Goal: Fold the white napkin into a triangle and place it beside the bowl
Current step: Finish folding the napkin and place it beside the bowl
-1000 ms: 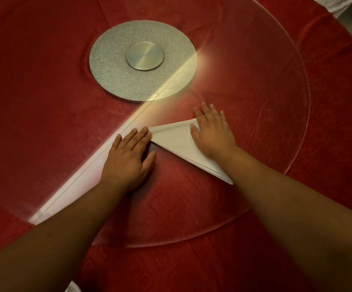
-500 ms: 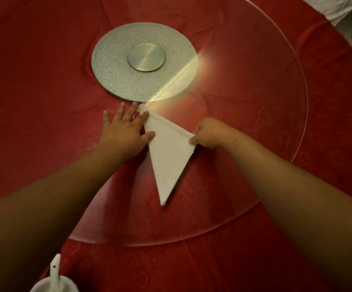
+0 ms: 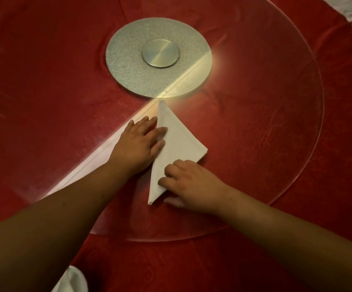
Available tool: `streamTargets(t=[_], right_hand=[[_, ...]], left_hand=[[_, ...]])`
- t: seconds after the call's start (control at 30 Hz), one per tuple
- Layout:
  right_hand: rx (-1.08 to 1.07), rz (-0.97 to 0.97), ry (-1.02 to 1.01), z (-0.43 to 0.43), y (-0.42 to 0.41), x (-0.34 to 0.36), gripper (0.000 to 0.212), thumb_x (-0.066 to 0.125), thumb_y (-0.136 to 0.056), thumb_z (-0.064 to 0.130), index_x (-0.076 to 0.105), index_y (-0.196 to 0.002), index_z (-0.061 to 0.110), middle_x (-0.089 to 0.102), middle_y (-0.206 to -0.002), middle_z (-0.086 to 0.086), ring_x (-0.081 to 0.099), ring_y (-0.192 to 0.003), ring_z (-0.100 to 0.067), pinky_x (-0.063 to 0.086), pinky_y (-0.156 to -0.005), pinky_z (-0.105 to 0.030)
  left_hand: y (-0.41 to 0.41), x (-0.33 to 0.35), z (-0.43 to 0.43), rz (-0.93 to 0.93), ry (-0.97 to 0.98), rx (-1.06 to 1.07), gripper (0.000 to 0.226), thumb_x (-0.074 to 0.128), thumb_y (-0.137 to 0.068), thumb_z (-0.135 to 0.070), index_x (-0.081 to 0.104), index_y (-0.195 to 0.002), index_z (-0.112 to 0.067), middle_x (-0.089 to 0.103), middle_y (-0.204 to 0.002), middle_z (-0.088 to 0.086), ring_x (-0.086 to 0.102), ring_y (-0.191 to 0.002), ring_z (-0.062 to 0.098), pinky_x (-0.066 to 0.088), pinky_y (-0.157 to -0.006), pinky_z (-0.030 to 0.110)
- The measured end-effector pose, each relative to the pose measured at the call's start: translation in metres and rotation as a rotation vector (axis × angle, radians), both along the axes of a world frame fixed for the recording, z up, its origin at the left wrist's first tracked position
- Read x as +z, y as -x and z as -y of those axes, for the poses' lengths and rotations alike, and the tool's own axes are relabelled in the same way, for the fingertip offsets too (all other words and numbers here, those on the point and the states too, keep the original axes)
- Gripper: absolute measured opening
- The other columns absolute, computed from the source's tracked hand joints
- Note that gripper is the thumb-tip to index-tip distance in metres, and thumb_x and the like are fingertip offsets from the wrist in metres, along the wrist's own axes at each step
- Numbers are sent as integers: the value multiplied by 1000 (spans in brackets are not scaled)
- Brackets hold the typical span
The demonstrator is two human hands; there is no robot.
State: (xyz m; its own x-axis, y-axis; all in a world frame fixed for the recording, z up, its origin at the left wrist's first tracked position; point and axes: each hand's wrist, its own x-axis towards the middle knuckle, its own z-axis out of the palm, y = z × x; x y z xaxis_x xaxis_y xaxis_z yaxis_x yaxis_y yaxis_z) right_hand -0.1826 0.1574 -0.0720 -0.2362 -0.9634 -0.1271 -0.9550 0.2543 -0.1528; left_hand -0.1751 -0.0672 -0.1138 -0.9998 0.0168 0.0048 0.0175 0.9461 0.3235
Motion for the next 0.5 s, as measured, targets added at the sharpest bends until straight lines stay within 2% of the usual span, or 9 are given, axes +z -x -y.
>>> streamTargets(t=[0.13,0.27,0.4,0.5], right_hand=[[53,-54,72,15,-9,-9,42,51,-96,53,63,-118,19,58,-107,-4,52,-97,-25,44,-80,-41],[112,-102,132,27,-9,-11,41,39,-105,46,68,-108,16,60,-98,-4,54,-89,-25,44,-75,-41],[145,-98,145,27,-8,-9,39,38,-106,39,68,-110,14,61,-98,-5,55,-89,-24,47,-76,-41],[137,-124,157,22,-6,-8,26,45,-104,28,67,-102,15,61,-94,-4,54,-84,-24,47,-73,-41]], left_hand=[[-1,-3,3,-13,8,7,52,36,-104,-52,53,-149,-33,43,-162,6,34,-152,30,18,-126,53],[-2,-3,4,-27,18,1,51,37,-104,-51,54,-148,-32,43,-162,7,34,-152,30,17,-126,53],[-2,-4,6,-23,11,1,51,35,-105,-52,52,-149,-34,41,-164,5,32,-153,28,15,-127,51],[-3,-5,7,-24,14,0,50,34,-105,-52,51,-150,-35,41,-164,4,31,-154,27,14,-127,50]])
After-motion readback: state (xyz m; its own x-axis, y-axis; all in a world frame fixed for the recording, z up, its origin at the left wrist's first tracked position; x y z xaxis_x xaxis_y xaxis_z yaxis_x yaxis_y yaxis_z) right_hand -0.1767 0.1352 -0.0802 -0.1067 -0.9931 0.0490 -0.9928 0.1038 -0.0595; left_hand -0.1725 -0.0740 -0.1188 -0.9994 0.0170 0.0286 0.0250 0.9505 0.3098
